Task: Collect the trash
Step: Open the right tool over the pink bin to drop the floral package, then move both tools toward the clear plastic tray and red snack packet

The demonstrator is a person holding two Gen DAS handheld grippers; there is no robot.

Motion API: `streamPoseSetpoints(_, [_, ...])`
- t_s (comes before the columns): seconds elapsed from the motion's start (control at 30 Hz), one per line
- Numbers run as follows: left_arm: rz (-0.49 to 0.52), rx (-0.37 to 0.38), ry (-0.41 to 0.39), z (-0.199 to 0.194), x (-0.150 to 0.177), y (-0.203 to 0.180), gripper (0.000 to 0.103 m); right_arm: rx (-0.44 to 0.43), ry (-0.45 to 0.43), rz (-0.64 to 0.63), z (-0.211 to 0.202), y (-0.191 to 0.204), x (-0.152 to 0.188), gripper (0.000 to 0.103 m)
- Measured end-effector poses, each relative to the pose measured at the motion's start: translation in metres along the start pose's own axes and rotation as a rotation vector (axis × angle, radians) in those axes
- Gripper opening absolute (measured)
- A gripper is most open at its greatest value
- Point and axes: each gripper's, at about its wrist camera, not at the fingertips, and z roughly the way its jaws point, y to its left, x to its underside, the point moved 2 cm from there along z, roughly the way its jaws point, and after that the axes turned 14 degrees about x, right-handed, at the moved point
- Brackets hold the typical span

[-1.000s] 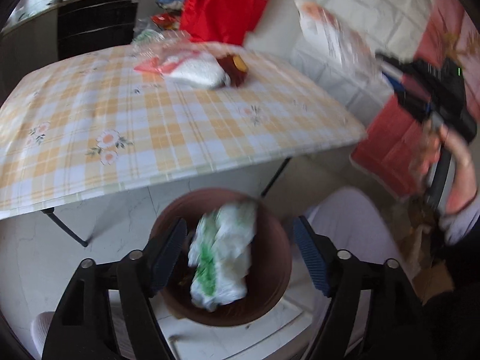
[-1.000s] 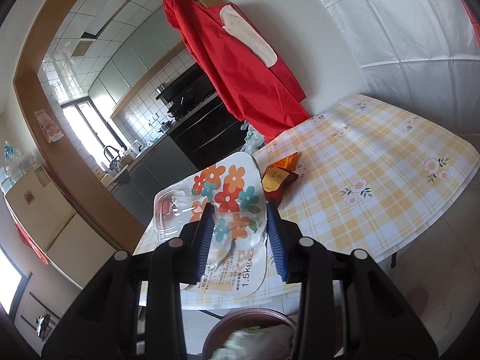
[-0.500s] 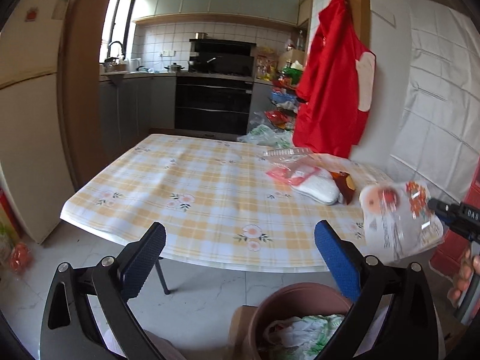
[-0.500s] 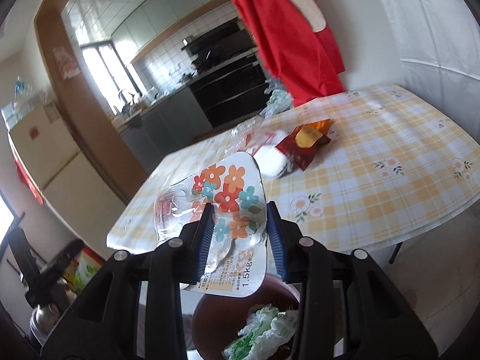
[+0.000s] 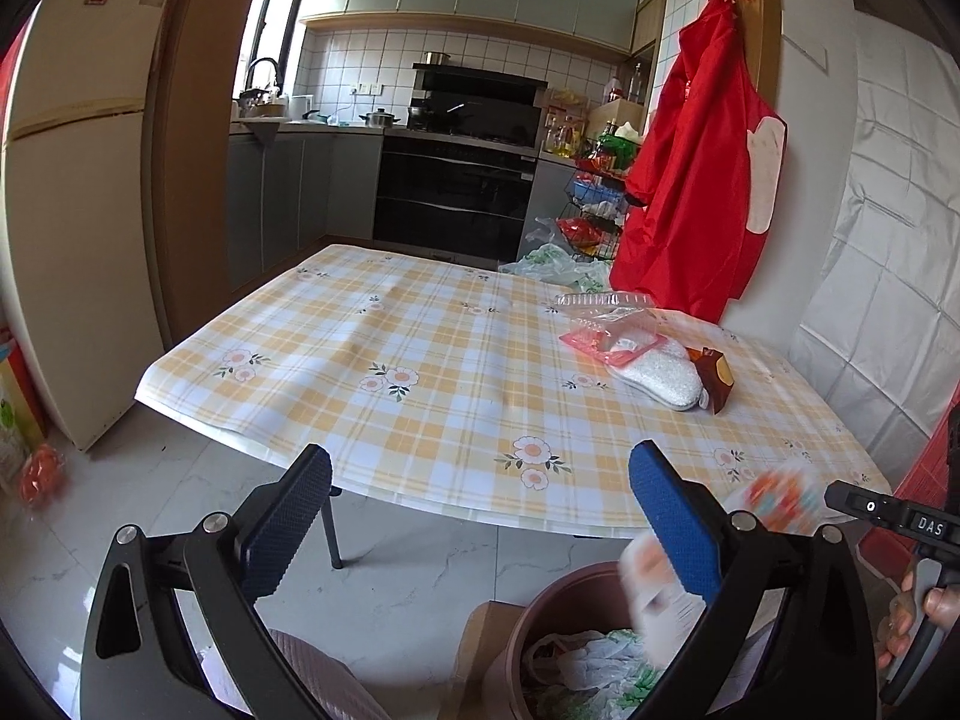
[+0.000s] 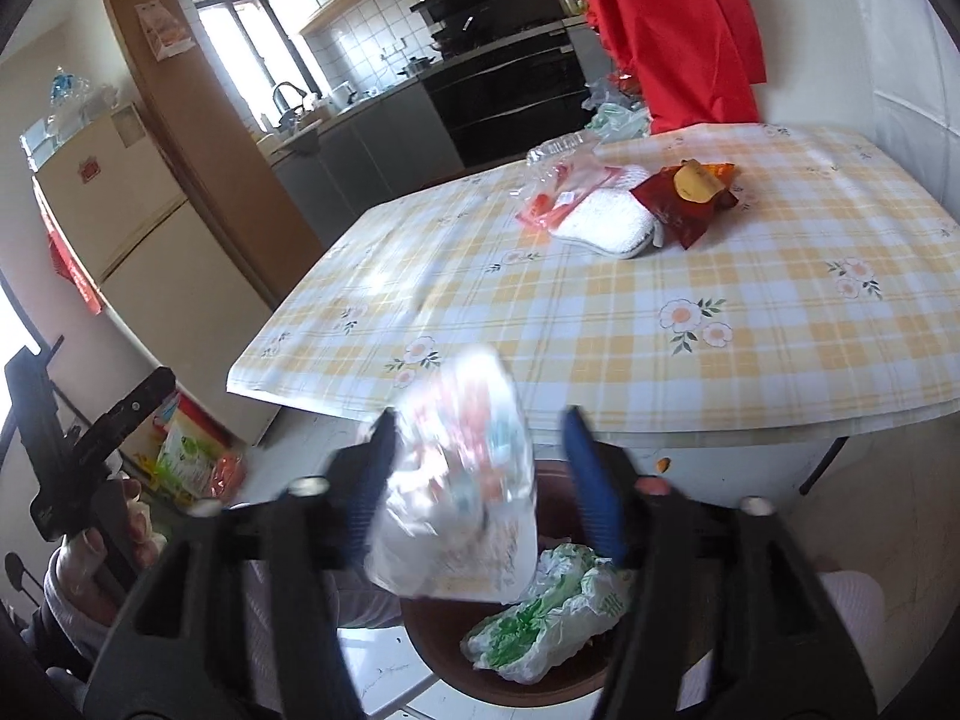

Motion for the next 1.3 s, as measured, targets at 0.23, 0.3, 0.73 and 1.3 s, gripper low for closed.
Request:
streamPoseSetpoints(0.23, [-0.003,-0.007,0.015,0.003,0.003,0.001,0.097,0.105,-0.022,0.047,-0.001,-0.016,-0.005,0.095])
streamPoseSetpoints(0.3, [-0.006,-0.008,0.023,0.004,0.004,0.002,0.097,0.126,-0.013,0.06,0.001,-0.022,-0.005,0.095])
streamPoseSetpoints(0.73, [0.0,-0.011,0.068,0.016,0.013,0.003,0.097,0.167,0.01,0.081,0.013,-0.041,-0.003,0.095])
streamPoseSetpoints(1.3, [0.002,-0.024,0.171,0.057,0.027,0.007,0.097,0.209,0.062,0.143,0.047,-0.077,-0.004,0.095])
